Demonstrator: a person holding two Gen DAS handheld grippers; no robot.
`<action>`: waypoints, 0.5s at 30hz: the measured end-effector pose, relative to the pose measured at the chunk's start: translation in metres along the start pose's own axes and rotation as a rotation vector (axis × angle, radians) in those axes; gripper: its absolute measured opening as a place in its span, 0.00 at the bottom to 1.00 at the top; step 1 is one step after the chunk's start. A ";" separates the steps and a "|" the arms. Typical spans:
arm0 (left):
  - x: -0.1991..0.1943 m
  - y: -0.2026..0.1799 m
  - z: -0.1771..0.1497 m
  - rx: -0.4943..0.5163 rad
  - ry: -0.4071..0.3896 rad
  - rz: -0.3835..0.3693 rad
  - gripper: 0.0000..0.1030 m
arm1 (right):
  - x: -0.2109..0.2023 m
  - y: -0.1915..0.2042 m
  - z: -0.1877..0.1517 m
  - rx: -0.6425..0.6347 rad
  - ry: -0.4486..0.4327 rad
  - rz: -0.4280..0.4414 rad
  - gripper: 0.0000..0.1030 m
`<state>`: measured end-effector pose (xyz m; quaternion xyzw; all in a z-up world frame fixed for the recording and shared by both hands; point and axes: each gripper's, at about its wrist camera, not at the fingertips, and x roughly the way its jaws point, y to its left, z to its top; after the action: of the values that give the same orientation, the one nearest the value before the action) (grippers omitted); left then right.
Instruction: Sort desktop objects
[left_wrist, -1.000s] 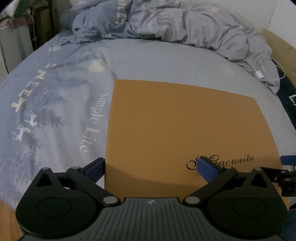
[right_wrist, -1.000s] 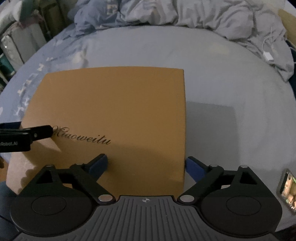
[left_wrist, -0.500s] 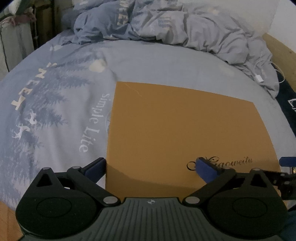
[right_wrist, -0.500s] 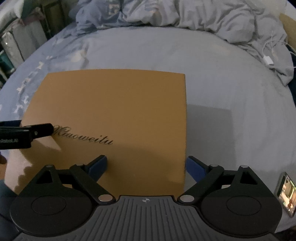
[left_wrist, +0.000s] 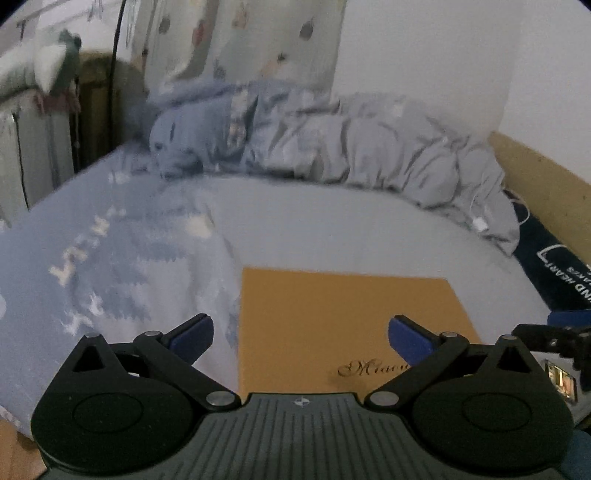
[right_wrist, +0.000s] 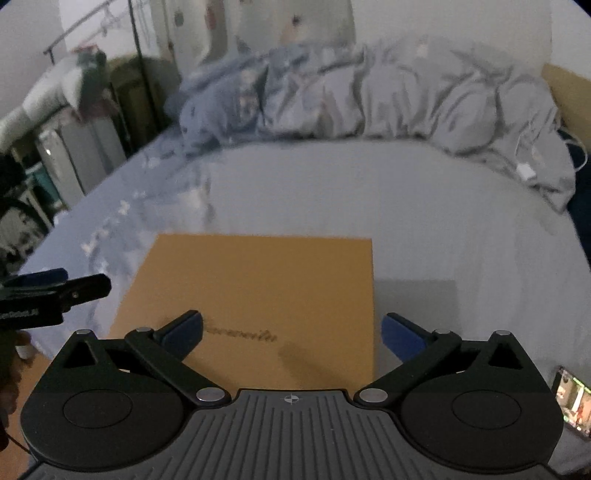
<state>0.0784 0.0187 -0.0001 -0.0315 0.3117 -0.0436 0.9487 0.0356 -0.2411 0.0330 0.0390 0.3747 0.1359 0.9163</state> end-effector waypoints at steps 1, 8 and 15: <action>-0.007 -0.001 0.001 0.009 -0.018 0.000 1.00 | -0.007 0.000 0.000 0.000 -0.020 0.006 1.00; -0.046 -0.006 0.002 0.062 -0.125 -0.023 1.00 | -0.051 0.004 -0.007 -0.015 -0.112 0.029 1.00; -0.077 -0.010 -0.006 0.058 -0.236 -0.047 1.00 | -0.073 0.011 -0.017 -0.036 -0.150 0.025 1.00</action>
<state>0.0122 0.0164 0.0410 -0.0163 0.1957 -0.0706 0.9780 -0.0288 -0.2519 0.0721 0.0372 0.3018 0.1508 0.9406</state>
